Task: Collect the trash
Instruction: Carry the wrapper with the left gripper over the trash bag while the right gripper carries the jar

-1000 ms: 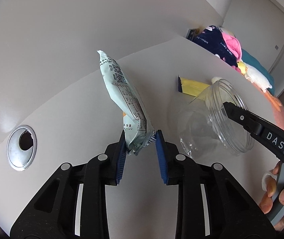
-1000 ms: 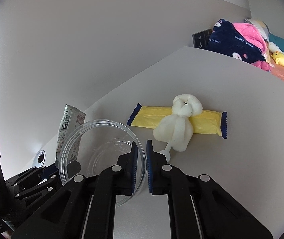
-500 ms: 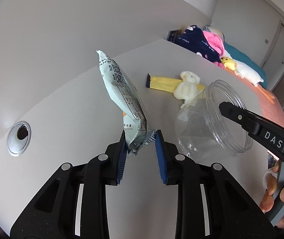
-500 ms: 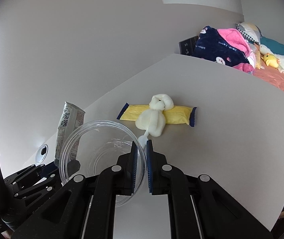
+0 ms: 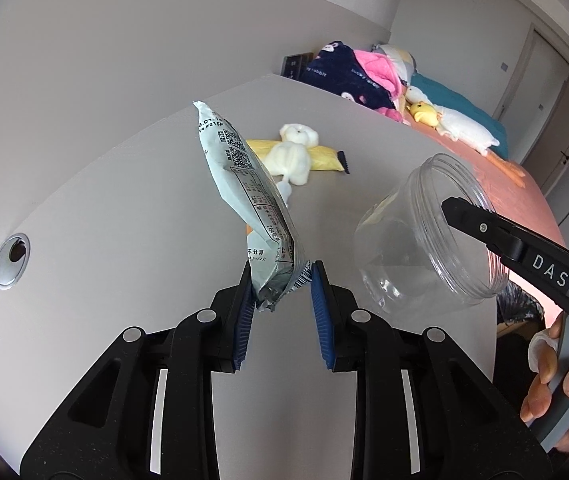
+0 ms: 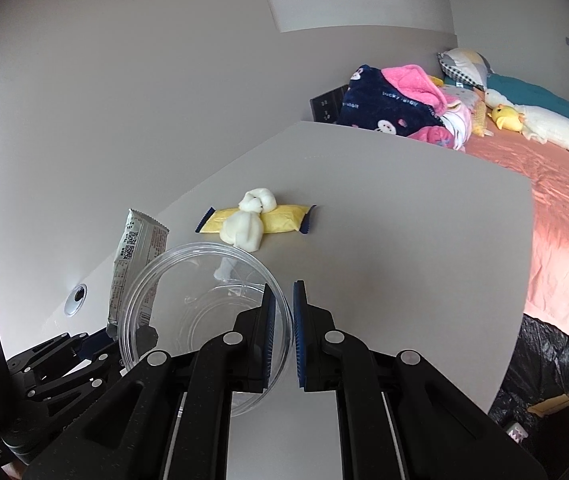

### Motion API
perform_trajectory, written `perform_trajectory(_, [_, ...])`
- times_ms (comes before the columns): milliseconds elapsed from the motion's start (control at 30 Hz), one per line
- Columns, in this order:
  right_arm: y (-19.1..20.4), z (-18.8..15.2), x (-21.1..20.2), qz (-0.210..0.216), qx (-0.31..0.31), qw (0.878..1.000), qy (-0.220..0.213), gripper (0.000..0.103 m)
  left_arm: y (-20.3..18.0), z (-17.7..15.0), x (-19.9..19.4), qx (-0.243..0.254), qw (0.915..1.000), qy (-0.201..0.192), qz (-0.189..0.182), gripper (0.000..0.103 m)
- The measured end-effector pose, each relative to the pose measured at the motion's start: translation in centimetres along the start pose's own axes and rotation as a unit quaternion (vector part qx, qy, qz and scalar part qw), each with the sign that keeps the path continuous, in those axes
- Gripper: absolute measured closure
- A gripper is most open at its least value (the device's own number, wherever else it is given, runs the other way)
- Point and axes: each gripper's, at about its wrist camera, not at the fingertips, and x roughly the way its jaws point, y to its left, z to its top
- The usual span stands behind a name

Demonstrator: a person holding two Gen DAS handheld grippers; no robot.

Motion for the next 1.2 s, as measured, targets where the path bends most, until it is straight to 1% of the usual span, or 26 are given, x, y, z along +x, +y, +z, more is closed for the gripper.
perform_trajectory(467, [-5.1, -2.2, -5.7, -0.038, 0.031, 0.998, -0.027, 0.093, -6.0, -1.2, -0.9, 0.044, 0.9984, 0.001, -0.035, 0.076])
perform_trajectory(800, [-7.8, -3.8, -8.4, -0.053, 0.052, 0.996, -0.04, 0.093, -9.3, -1.7, -0.6, 0.071, 0.9962, 0.008, -0.05, 0.076])
perform_trajectory(833, [-8.1, -3.9, -8.7, -0.054, 0.054, 0.996, -0.042, 0.093, -9.7, -2.1, -1.1, 0.074, 0.9959, 0.008, -0.052, 0.076])
perform_trajectory(967, [-9.3, -4.5, -9.7, -0.058, 0.064, 0.995, -0.046, 0.093, -11.2, -2.3, -1.1, 0.086, 0.9944, 0.009, -0.06, 0.076])
perform_trajectory(1200, [-12.0, -5.6, -11.7, -0.07, 0.085, 0.993, -0.053, 0.093, -14.5, -2.7, -1.2, 0.112, 0.9908, 0.012, -0.075, 0.076])
